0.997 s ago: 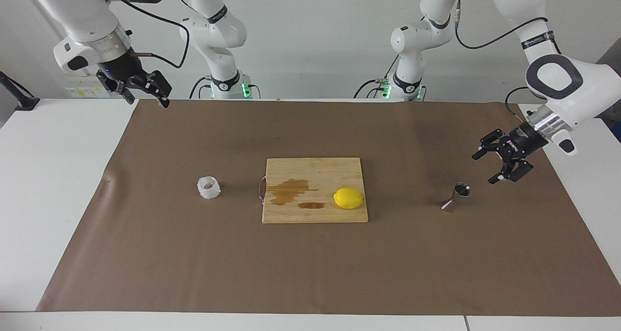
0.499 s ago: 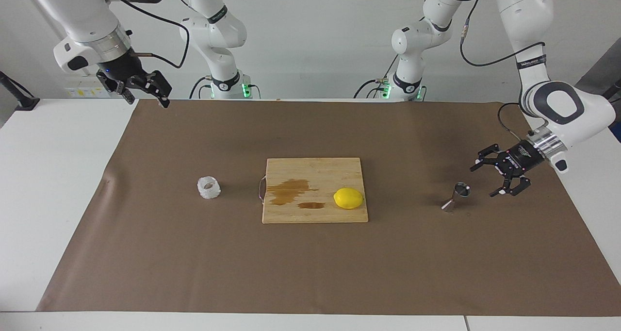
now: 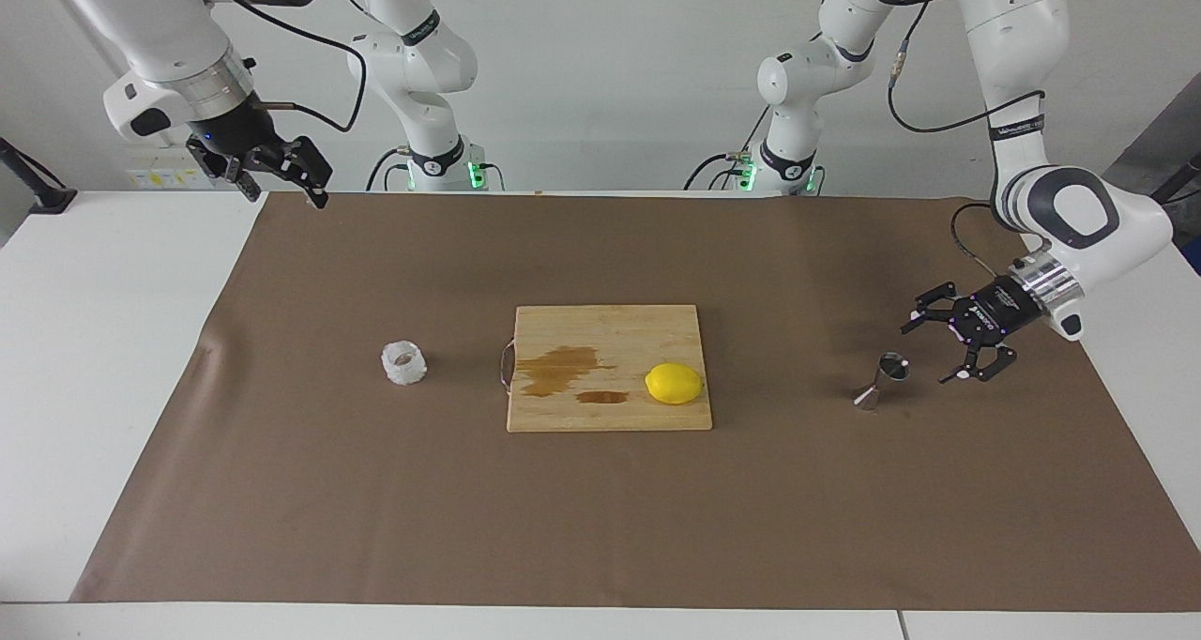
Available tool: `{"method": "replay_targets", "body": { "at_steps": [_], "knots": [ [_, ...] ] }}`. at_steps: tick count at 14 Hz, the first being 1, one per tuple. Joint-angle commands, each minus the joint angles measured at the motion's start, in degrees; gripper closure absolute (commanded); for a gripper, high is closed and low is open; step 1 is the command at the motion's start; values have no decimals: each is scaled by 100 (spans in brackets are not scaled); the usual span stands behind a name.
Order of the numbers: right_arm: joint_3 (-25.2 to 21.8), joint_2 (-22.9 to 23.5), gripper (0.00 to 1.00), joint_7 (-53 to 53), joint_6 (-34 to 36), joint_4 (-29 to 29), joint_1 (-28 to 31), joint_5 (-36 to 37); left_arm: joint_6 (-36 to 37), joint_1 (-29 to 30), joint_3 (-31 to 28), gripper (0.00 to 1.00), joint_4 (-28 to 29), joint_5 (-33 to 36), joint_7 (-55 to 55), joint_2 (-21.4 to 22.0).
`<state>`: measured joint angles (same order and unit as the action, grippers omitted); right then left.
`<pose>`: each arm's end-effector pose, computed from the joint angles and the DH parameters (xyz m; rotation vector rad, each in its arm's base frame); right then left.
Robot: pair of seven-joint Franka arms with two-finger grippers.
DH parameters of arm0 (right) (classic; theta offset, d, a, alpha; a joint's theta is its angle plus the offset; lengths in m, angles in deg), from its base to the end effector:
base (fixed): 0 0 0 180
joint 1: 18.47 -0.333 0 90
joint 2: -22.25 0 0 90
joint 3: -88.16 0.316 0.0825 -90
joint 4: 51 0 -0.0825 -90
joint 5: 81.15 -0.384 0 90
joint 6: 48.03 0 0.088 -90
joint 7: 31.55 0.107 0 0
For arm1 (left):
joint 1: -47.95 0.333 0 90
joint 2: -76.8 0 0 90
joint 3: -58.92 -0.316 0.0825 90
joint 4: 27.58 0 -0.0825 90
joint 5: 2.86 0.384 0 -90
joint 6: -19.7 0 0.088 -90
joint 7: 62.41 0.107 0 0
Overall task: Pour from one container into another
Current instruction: 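Open the left gripper and grasp the small silver cup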
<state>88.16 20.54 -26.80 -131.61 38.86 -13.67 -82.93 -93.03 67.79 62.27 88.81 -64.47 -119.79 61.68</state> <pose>0.5318 -0.0410 0.6326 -3.0976 0.2553 0.1240 0.5680 0.1098 0.3207 1.3155 1.8647 -0.7374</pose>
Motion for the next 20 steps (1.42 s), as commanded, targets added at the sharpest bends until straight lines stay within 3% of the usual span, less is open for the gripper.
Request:
{"method": "replay_targets", "body": {
  "at_steps": [1,20],
  "knots": [
    [17,-4,0,-44,17,-30,21,46,-178,-50,-19,0,436,-482,515,193],
    [17,-4,0,-44,17,-30,21,46,-336,-173,-19,0,551,-1362,1115,123]
  ]
}}
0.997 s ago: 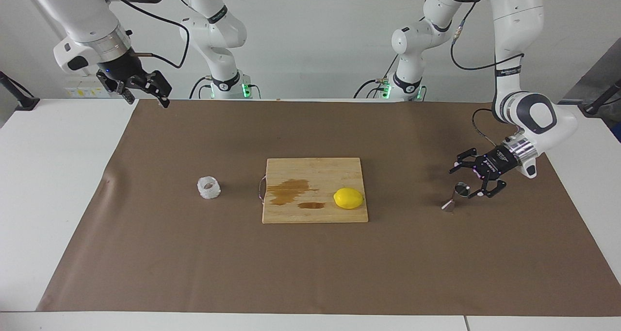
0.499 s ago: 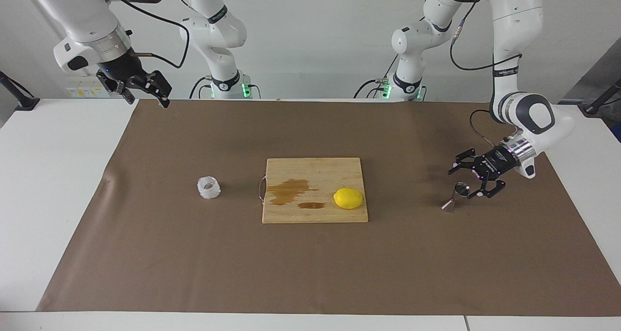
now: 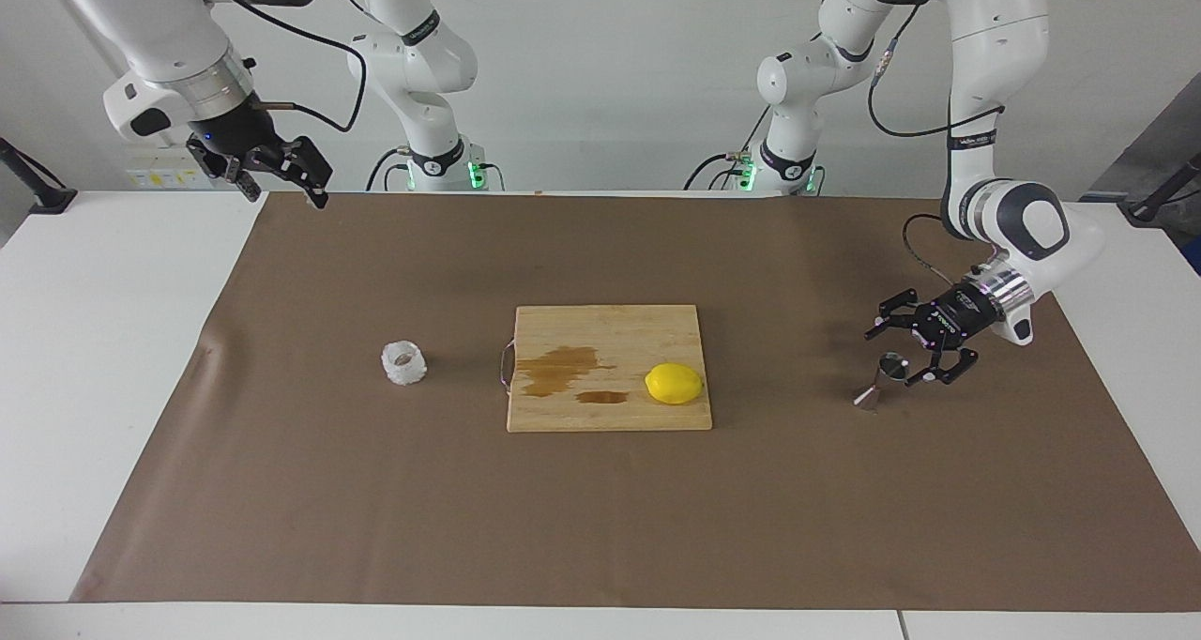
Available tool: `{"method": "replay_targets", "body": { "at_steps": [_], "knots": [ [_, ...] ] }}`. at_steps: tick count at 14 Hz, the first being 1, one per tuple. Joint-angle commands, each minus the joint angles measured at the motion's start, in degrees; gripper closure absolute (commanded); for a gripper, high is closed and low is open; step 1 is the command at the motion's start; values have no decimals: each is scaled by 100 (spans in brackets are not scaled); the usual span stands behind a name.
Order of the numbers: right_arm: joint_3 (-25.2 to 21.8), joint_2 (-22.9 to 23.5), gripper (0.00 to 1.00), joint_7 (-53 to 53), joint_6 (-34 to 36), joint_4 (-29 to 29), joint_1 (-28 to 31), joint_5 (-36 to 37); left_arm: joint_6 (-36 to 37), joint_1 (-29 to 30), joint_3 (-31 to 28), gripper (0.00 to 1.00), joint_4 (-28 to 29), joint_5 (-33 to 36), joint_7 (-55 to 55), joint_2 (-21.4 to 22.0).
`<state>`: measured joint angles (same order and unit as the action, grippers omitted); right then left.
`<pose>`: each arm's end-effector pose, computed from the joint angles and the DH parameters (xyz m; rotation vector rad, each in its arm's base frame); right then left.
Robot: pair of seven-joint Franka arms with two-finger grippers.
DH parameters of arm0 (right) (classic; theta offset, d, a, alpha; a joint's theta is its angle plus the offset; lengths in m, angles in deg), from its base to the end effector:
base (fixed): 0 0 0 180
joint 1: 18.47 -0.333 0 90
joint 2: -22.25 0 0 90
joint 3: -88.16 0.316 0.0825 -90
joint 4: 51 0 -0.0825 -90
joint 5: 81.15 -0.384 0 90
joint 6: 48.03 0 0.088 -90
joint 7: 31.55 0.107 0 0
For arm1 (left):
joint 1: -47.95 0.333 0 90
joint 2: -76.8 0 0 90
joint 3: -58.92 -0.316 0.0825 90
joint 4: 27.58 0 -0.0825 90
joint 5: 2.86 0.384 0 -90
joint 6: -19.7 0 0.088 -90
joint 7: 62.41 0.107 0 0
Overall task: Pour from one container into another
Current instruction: 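Open the left gripper and grasp the small silver cup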
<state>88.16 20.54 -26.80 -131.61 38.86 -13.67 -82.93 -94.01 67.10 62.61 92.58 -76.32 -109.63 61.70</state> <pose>0.5318 -0.0410 0.6326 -3.0976 0.2553 0.1240 0.5607 0.0936 0.3029 1.2244 1.7291 -0.7028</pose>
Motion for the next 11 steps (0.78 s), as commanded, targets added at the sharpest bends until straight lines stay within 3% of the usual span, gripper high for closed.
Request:
{"method": "replay_targets", "body": {
  "at_steps": [1,11],
  "knots": [
    [17,-4,0,-44,17,-30,21,46,-335,-201,-53,0,148,-186,99,113],
    [17,-4,0,-44,17,-30,21,46,-380,-202,-62,0,156,-291,99,104]
  ]
}}
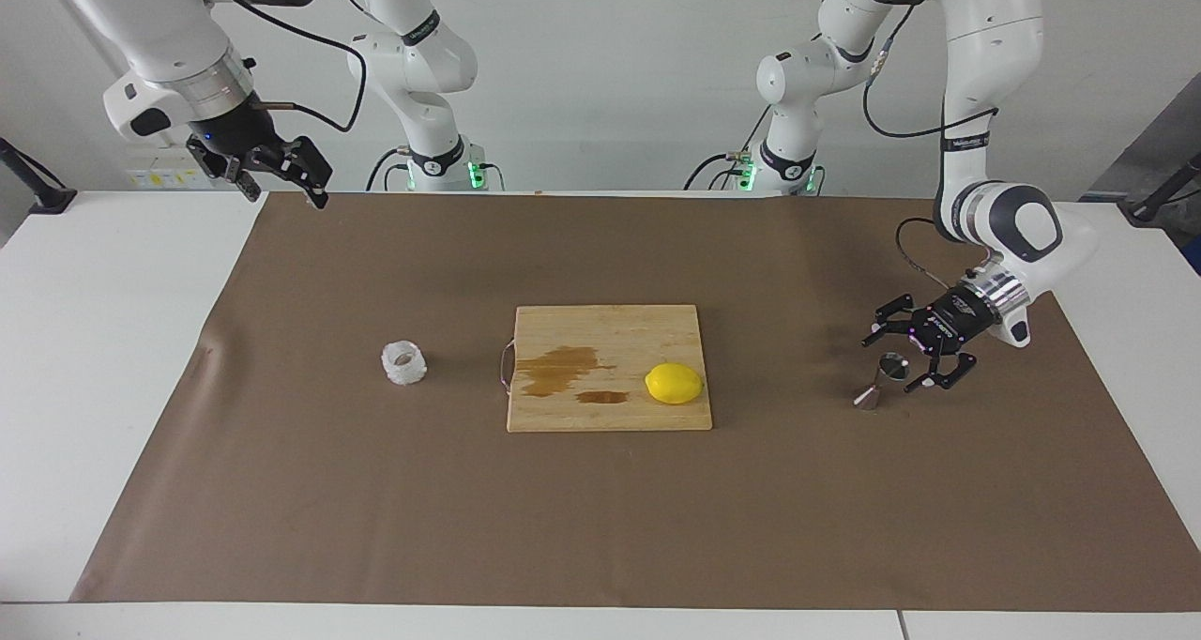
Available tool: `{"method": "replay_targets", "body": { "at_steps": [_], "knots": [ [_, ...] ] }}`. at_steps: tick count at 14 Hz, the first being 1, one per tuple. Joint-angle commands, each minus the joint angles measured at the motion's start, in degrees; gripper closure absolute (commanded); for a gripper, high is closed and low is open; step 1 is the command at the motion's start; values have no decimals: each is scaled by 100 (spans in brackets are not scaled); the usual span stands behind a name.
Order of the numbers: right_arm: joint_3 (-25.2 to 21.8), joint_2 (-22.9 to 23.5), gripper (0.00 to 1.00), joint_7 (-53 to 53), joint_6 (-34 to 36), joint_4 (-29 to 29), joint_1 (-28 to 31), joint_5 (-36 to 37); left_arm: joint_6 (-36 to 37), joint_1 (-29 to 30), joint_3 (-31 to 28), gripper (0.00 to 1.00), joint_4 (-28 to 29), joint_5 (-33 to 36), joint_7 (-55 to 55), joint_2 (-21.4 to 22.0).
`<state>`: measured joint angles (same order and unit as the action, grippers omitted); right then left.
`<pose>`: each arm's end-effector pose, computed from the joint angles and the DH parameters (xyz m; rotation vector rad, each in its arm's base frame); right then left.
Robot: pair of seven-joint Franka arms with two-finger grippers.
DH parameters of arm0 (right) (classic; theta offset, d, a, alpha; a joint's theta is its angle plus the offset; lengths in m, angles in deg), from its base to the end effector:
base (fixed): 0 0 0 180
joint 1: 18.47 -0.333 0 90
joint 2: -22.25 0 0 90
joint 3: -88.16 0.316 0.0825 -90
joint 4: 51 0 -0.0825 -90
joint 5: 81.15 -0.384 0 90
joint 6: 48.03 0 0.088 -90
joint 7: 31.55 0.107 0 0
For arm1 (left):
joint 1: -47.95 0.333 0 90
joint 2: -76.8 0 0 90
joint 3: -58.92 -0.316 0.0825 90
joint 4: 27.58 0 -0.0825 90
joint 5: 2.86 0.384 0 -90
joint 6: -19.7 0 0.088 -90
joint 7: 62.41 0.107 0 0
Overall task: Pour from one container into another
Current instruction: 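Open the left gripper and grasp the small silver cup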
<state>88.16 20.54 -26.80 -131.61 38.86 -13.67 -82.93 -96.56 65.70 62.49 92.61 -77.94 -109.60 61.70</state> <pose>0.5318 -0.0410 0.6326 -3.0976 0.2553 0.1240 0.5653 0.0867 0.3029 1.2087 1.7438 -0.6700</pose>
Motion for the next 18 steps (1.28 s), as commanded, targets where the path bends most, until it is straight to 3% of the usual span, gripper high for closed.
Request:
{"method": "replay_targets", "body": {
  "at_steps": [1,4,6,7,9,18],
  "knots": [
    [17,-4,0,-44,17,-30,21,46,-124,-53,-50,0,154,-130,97,104],
    [17,-4,0,-44,17,-30,21,46,-124,-35,-50,13,154,-138,97,113],
    [17,-4,0,-44,17,-30,21,46,-116,-26,-50,37,162,-147,97,113],
    [17,-4,0,-44,17,-30,21,46,-116,-26,-50,51,171,-147,97,113],
    [17,-4,0,-44,17,-30,21,46,-107,-18,-50,100,171,-165,97,113],
    [17,-4,0,-44,17,-30,21,46,271,-52,-50,100,-49,-165,-411,201]
  ]
}}
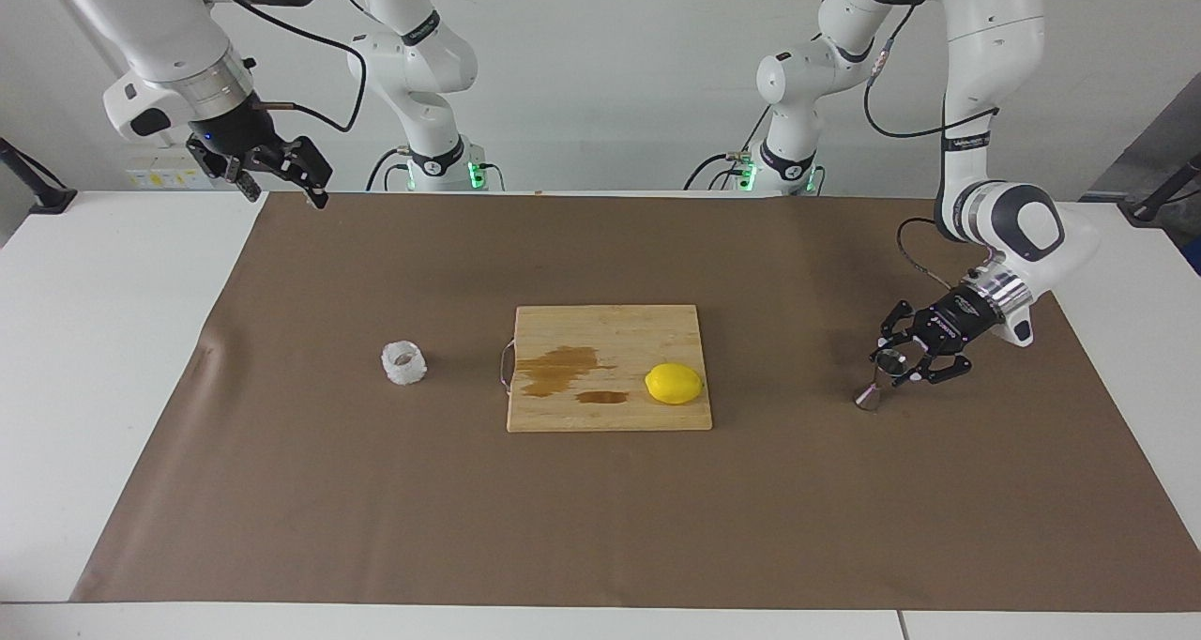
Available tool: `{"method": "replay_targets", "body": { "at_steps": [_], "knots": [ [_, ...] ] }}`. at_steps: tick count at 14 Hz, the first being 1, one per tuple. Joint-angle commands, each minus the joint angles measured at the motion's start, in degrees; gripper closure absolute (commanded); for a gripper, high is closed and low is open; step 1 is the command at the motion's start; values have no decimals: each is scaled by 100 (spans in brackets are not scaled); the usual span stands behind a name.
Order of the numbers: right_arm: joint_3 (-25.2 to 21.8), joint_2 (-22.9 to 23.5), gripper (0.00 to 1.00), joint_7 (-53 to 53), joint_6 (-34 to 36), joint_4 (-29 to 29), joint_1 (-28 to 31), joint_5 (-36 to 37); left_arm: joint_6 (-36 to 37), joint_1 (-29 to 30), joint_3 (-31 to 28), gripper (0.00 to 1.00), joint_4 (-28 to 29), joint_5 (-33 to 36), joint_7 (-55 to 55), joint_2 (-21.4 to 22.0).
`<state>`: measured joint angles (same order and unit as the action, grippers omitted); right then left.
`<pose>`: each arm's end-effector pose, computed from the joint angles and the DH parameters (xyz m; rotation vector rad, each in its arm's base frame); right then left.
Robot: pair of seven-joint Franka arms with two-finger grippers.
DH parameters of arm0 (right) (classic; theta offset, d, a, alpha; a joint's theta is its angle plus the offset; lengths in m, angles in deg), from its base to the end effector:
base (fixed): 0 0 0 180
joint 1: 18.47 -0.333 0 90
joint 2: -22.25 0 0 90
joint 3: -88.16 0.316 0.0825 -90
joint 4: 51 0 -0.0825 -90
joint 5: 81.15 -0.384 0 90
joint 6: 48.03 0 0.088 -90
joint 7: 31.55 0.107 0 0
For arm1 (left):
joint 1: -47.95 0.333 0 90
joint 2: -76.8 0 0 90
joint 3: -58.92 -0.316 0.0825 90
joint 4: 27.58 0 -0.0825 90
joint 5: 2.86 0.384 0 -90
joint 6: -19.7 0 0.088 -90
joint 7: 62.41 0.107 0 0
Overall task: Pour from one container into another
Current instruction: 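Open the left gripper and grasp the small silver cup, then carry the silver cup with the left gripper over the cutting board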
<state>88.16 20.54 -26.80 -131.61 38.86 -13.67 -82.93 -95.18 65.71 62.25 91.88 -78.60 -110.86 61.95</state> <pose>0.5318 -0.0410 0.6326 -3.0976 0.2553 0.1240 0.5685 0.0870 0.3114 1.1840 1.7332 -0.6896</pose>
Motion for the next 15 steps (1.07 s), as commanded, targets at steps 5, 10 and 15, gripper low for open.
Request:
{"method": "replay_targets", "body": {
  "at_steps": [5,10,15],
  "knots": [
    [17,-4,0,-44,17,-30,21,46,202,-763,53,100,33,-98,-1138,711],
    [17,-4,0,-44,17,-30,21,46,10,-1625,44,100,85,-448,-1667,1011],
    [17,-4,0,-44,17,-30,21,46,-1235,-2801,53,100,182,-1511,-1720,1038]
  ]
}}
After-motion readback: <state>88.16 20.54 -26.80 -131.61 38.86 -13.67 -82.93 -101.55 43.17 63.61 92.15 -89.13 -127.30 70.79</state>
